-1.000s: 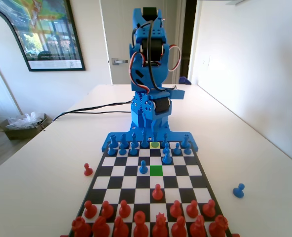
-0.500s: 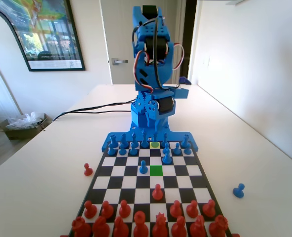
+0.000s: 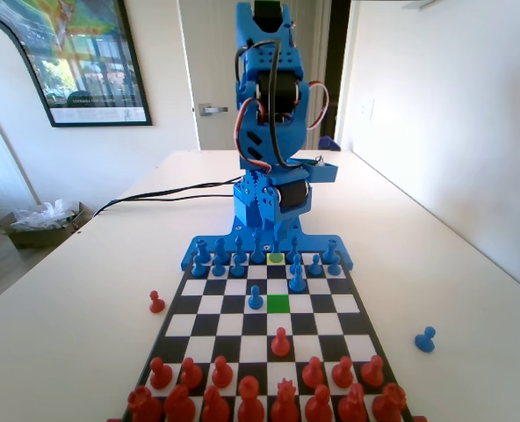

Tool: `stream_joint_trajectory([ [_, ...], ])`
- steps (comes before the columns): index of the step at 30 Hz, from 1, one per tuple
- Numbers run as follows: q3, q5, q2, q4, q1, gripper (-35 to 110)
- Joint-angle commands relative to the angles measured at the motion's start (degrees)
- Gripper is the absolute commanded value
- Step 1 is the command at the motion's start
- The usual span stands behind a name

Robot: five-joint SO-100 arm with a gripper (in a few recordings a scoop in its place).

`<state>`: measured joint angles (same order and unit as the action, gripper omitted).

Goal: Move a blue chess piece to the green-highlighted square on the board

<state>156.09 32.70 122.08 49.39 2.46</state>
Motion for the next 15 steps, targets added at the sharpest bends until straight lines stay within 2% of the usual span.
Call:
stream_joint_trajectory([
  [1, -0.3, 0.5, 0.4, -0.2, 0.9, 12],
  [15, 1.2, 2.5, 0.4, -1.2, 0.9, 12],
])
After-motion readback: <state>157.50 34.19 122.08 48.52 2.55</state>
